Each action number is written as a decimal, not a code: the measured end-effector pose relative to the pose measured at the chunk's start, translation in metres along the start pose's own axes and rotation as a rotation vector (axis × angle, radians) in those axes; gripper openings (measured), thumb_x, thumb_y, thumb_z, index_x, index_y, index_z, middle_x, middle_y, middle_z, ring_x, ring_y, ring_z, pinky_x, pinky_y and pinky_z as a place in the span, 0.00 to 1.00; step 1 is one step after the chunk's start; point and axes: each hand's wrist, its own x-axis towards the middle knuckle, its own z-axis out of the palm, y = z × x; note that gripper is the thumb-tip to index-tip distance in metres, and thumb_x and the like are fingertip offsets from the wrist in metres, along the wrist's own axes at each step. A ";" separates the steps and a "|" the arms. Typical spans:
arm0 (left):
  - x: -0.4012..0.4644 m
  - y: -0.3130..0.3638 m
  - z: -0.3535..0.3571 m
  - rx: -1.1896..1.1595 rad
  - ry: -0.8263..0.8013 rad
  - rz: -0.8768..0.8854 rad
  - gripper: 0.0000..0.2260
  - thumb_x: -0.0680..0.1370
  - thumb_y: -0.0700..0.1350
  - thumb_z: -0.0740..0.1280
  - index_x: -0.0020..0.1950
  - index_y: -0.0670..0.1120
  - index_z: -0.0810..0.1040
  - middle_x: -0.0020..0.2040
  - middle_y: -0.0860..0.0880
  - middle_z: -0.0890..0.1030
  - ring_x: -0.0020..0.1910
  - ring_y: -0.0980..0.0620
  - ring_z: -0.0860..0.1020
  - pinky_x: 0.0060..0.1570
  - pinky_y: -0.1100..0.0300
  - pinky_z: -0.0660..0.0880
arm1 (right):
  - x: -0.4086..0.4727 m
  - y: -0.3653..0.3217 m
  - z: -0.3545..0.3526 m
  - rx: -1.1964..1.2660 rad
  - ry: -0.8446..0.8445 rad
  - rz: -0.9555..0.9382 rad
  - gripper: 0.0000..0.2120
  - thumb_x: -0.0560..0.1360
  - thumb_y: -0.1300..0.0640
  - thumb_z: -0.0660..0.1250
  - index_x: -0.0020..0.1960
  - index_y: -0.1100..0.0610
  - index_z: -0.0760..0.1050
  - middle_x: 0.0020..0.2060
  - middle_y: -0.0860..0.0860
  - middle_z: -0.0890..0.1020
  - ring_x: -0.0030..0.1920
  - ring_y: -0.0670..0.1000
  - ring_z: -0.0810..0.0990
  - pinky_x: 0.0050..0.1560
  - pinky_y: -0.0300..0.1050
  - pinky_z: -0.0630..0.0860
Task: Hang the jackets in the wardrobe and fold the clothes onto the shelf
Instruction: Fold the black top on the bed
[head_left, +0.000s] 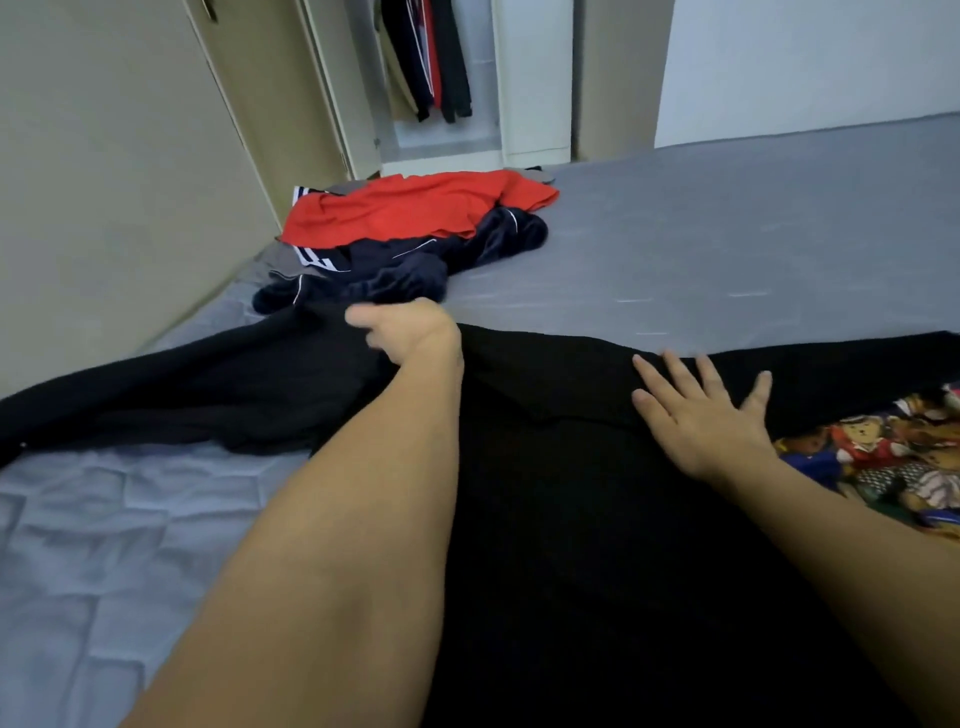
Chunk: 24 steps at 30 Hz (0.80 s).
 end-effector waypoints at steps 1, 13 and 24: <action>0.004 0.001 0.002 0.092 -0.007 0.131 0.21 0.76 0.39 0.58 0.69 0.50 0.61 0.66 0.40 0.69 0.57 0.36 0.75 0.47 0.52 0.66 | 0.001 -0.003 0.001 0.013 -0.018 0.029 0.26 0.76 0.33 0.32 0.74 0.32 0.35 0.78 0.43 0.39 0.77 0.51 0.36 0.67 0.73 0.31; -0.072 -0.061 0.039 1.093 -0.526 0.989 0.27 0.79 0.58 0.47 0.77 0.53 0.60 0.80 0.47 0.53 0.79 0.43 0.47 0.66 0.28 0.34 | -0.001 -0.004 -0.002 -0.025 -0.009 -0.042 0.27 0.79 0.35 0.37 0.75 0.36 0.35 0.78 0.45 0.39 0.77 0.52 0.35 0.68 0.72 0.32; 0.029 -0.069 -0.052 1.512 -0.540 0.500 0.39 0.75 0.73 0.38 0.80 0.53 0.42 0.80 0.51 0.40 0.79 0.50 0.39 0.75 0.42 0.37 | -0.012 0.050 -0.019 -0.041 -0.124 0.286 0.34 0.77 0.31 0.37 0.77 0.43 0.35 0.77 0.57 0.37 0.77 0.60 0.37 0.73 0.60 0.35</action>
